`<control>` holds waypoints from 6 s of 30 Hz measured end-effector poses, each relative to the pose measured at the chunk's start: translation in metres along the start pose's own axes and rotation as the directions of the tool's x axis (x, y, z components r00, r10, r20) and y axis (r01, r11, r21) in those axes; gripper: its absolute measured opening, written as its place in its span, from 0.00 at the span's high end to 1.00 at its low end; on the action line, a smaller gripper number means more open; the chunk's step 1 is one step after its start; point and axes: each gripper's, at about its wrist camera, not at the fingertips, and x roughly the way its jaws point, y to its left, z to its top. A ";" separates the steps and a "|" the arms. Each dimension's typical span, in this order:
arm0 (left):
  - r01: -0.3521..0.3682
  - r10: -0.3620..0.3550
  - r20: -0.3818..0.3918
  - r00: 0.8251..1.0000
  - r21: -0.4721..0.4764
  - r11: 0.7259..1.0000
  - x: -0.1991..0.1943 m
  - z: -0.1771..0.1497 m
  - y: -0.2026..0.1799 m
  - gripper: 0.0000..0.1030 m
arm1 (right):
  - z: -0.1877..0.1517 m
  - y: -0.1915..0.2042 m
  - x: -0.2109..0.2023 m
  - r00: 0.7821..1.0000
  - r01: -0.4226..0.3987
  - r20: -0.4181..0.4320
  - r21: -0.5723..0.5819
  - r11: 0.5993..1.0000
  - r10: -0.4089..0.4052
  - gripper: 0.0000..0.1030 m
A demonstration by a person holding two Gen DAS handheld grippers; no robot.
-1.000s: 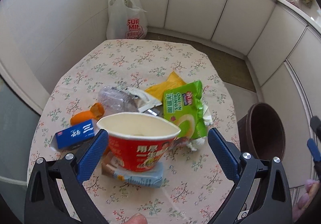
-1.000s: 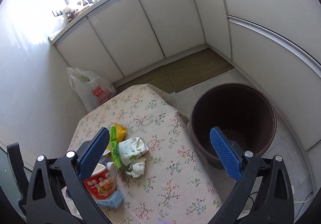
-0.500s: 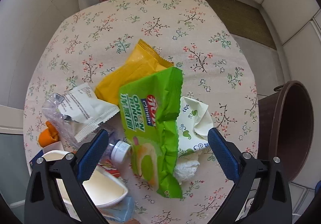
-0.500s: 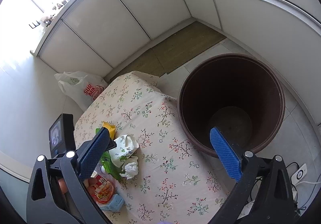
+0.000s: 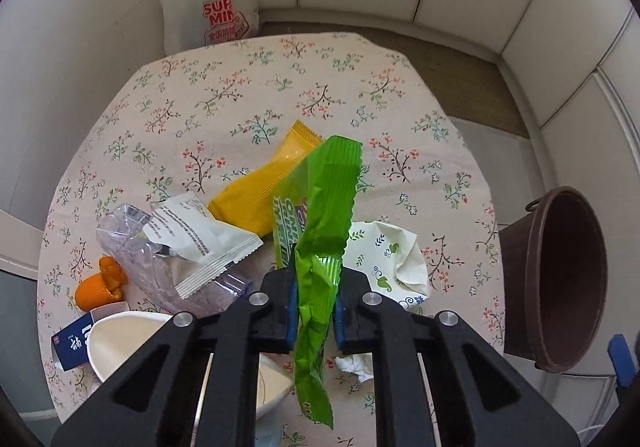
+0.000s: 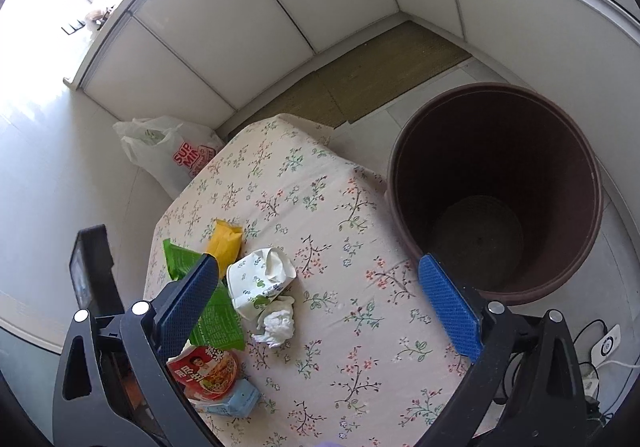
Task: Collect trash
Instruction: 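Grasp the green snack bag with the left tool while the right tool approaches the paper cup, then grasp the white paper cup with the right tool while the left tool holds the green bag, then carry both items over the brown bin and open both tools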
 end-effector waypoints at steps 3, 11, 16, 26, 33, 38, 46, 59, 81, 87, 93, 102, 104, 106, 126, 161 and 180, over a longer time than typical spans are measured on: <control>0.099 -0.095 0.070 0.993 -0.053 0.994 -0.029 -0.006 0.018 0.88 | -0.007 0.018 0.024 0.998 -0.028 -0.061 -0.030 0.999 0.027 0.07; 0.277 -0.234 0.276 0.932 -0.129 0.952 -0.101 -0.036 0.074 0.88 | -0.028 0.033 0.112 0.931 -0.156 -0.315 0.118 0.981 0.186 0.10; 0.339 -0.292 0.292 0.911 -0.126 0.932 -0.106 -0.045 0.087 0.88 | -0.033 0.032 0.139 0.921 -0.176 -0.317 0.186 0.967 0.229 0.25; 0.366 -0.324 0.292 0.900 -0.103 0.925 -0.109 -0.048 0.093 0.88 | -0.045 0.033 0.167 0.885 -0.207 -0.351 0.291 0.934 0.305 0.43; 0.342 -0.300 0.269 0.915 -0.124 0.931 -0.098 -0.051 0.093 0.88 | -0.055 0.040 0.183 0.883 -0.174 -0.380 0.281 0.944 0.276 0.77; 0.346 -0.300 0.263 0.917 -0.146 0.927 -0.095 -0.051 0.100 0.88 | -0.049 0.053 0.170 0.910 -0.194 -0.327 0.208 0.959 0.255 0.80; 0.323 -0.270 0.284 0.920 -0.156 0.934 -0.099 -0.050 0.099 0.88 | -0.045 0.100 0.130 0.971 -0.157 -0.200 -0.106 0.982 0.134 0.81; 0.306 -0.228 0.419 0.879 -0.127 0.944 -0.132 -0.046 0.101 0.88 | -0.028 0.111 0.063 0.993 -0.073 0.063 -0.293 0.953 0.095 0.81; 0.296 -0.274 0.446 0.852 0.020 0.955 -0.144 -0.055 0.037 0.88 | 0.001 0.024 0.023 0.998 -0.064 -0.037 -0.133 0.989 0.059 0.66; 0.318 -0.286 0.409 0.867 -0.010 0.948 -0.134 -0.054 0.052 0.88 | -0.022 0.014 0.073 0.977 0.028 -0.208 -0.121 0.992 -0.053 0.34; 0.322 -0.290 0.400 0.869 -0.012 0.947 -0.135 -0.056 0.057 0.88 | -0.040 0.017 0.109 0.967 0.056 -0.240 -0.147 0.988 -0.090 0.21; 0.307 -0.273 0.390 0.880 -0.026 0.951 -0.133 -0.058 0.070 0.88 | -0.055 0.030 0.143 0.960 0.089 -0.237 -0.242 0.966 -0.148 0.48; 0.317 -0.278 0.389 0.878 -0.039 0.948 -0.133 -0.057 0.074 0.88 | -0.054 0.035 0.137 0.967 0.056 -0.228 -0.230 0.972 -0.110 0.63; 0.325 -0.282 0.390 0.877 -0.047 0.945 -0.134 -0.057 0.074 0.88 | -0.052 0.041 0.128 0.975 0.037 -0.205 -0.235 0.971 -0.086 0.71; 0.310 -0.271 0.416 0.868 -0.028 0.950 -0.140 -0.061 0.065 0.88 | -0.039 0.087 0.031 0.997 0.023 0.081 -0.391 0.920 0.010 0.74; 0.427 -0.482 0.259 0.837 0.241 0.872 -0.115 -0.039 -0.188 0.88 | 0.069 -0.147 -0.071 0.926 0.195 0.297 0.151 0.969 -0.232 0.72; 0.408 -0.448 0.176 0.877 0.221 0.886 -0.079 -0.028 -0.222 0.42 | 0.070 -0.177 -0.069 0.921 0.209 0.266 0.284 0.936 -0.286 0.33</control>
